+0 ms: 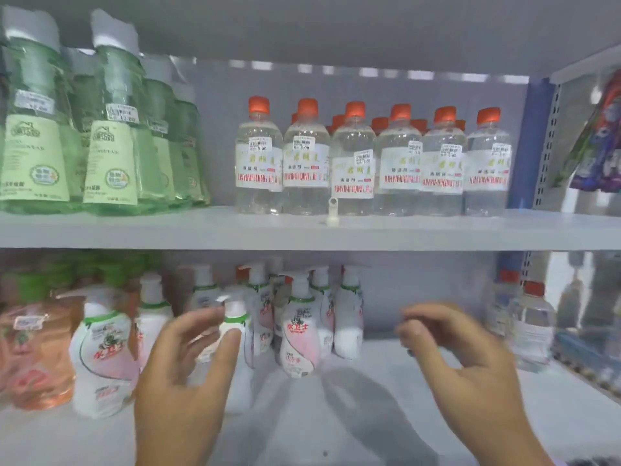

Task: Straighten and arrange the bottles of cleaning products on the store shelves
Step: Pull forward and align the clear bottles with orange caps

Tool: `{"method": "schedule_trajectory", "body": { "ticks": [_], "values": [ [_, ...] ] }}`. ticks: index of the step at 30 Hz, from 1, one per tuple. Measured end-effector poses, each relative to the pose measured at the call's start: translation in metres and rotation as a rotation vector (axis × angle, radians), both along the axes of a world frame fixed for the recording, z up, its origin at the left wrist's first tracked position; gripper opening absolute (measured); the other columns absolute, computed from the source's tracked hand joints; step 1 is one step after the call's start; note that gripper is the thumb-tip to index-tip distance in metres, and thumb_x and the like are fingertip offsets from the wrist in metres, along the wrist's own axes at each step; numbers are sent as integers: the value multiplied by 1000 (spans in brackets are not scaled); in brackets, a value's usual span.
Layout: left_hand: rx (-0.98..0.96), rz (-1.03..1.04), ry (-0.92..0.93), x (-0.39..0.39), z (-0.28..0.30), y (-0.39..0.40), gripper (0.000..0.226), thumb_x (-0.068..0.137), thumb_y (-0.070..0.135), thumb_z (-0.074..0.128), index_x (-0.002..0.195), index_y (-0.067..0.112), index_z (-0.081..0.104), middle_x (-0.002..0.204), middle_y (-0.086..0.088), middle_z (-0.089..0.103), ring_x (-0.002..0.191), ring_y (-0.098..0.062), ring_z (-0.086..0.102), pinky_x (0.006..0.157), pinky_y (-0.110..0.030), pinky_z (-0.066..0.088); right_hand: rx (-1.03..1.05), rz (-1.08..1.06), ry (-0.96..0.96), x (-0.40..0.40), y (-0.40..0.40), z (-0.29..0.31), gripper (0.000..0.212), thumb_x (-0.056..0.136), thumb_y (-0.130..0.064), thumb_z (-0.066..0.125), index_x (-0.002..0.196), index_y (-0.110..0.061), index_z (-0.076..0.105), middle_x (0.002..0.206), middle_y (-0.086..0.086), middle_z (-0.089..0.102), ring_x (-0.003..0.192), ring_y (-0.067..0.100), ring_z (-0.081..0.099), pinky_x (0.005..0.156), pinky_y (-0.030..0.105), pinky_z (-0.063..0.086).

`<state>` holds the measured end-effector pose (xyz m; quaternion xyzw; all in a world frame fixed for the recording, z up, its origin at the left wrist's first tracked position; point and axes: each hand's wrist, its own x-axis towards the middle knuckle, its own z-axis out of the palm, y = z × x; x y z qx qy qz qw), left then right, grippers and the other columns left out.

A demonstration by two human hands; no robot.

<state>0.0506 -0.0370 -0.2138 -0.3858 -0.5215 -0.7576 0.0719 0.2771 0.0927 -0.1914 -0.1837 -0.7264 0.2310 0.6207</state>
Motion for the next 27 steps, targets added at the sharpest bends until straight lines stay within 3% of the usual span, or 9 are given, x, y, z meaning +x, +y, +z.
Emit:
{"method": "schedule_trajectory", "body": {
  "ticks": [2,4,8,14,17,20,23,24,27],
  "values": [
    [-261,175,-50,-19,-43,16,64,68,50,90,123,39,57,122,16,60,112,-26,65,95,-45,55,-310,8,-158,-7,32,-54,32,91,-9,75,93,-41,75,84,-7,74,77,17,69,72,31,59],
    [-488,99,-95,-34,-65,33,90,67,34,95,141,41,44,130,10,56,113,-28,63,96,-48,52,-543,3,-260,-14,63,-84,27,94,-9,70,96,-35,76,86,-3,74,79,16,68,69,18,54],
    [-628,-29,-14,-29,-74,65,58,80,20,85,112,50,47,103,20,64,100,-15,67,81,-33,48,-711,-68,-430,-14,106,-104,24,94,-18,68,117,-24,65,105,-4,71,92,6,69,64,5,45],
    [-688,-287,113,22,-82,117,75,79,19,87,119,65,43,99,44,66,91,16,65,75,-7,49,-639,-332,-303,52,152,-88,33,93,-23,71,125,-19,65,119,-6,67,94,9,67,72,13,47],
    [-758,-203,85,41,-81,140,52,79,21,87,121,37,61,103,18,69,90,0,66,82,-21,49,-527,-625,-133,116,186,-73,44,93,-29,71,132,-14,61,130,5,57,116,25,60,93,36,48],
    [-685,95,117,68,-86,157,53,67,19,95,107,18,61,102,-2,54,88,-24,61,83,-41,51,-585,-744,-190,158,216,-69,74,83,-37,83,143,-11,49,142,15,46,132,34,50,109,48,44],
    [-551,20,229,131,-81,178,42,70,13,91,92,27,58,87,2,59,74,-13,58,70,-26,50,-682,-516,-223,167,243,-78,52,78,-25,89,120,-24,58,126,9,65,104,16,67,80,16,53],
    [-540,-92,211,152,-79,191,39,74,14,89,93,31,60,88,3,62,76,-11,60,68,-19,48,-662,-498,-256,167,251,-84,45,76,-24,89,109,-28,59,112,4,71,93,12,70,66,12,49],
    [-611,-421,39,203,-68,242,39,84,27,83,114,34,59,109,9,66,86,2,66,68,-9,49,-647,-380,-247,161,256,-90,39,75,-28,90,101,-31,60,90,-14,73,85,5,72,63,17,48]
  ]
}}
